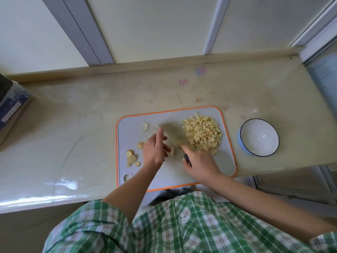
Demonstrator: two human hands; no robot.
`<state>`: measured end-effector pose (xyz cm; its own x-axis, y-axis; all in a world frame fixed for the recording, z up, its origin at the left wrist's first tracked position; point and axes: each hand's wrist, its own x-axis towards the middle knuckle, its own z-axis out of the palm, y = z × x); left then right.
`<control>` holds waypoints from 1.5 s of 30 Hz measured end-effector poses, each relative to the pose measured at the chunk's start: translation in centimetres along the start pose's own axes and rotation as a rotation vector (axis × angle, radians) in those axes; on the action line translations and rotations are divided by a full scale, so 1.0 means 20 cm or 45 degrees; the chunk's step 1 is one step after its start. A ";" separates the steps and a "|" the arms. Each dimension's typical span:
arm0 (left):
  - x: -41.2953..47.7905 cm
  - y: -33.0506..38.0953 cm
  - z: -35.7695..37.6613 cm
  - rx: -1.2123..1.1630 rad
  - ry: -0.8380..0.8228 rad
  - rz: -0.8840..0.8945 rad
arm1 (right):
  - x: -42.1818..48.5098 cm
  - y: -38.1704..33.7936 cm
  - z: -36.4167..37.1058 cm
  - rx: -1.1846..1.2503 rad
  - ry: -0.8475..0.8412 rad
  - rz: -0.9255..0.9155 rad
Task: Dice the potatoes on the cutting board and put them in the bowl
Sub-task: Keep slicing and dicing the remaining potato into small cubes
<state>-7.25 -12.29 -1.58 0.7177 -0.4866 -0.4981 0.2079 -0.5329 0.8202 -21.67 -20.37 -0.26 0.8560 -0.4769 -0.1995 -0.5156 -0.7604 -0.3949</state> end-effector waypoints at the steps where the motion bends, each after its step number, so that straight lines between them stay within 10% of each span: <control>1: -0.01 0.01 -0.01 -0.026 -0.016 -0.024 | 0.00 -0.01 0.00 0.004 -0.028 -0.039; 10: -0.07 0.06 -0.01 0.111 0.165 -0.058 | 0.08 -0.04 -0.01 0.135 -0.333 0.029; 19: 0.00 0.01 -0.05 0.258 0.239 0.133 | 0.03 0.09 -0.06 0.718 -0.046 0.170; 37: 0.11 -0.01 0.10 1.772 -0.571 1.218 | -0.03 0.18 -0.16 1.183 0.059 0.340; 45: 0.10 -0.06 0.05 1.455 -0.350 0.914 | -0.01 0.18 -0.12 1.101 -0.033 0.332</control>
<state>-6.63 -13.32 -3.78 0.2531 -0.9430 -0.2161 -0.9018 -0.3109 0.3001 -23.75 -24.11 0.56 0.7216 -0.5697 -0.3933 -0.4949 -0.0272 -0.8685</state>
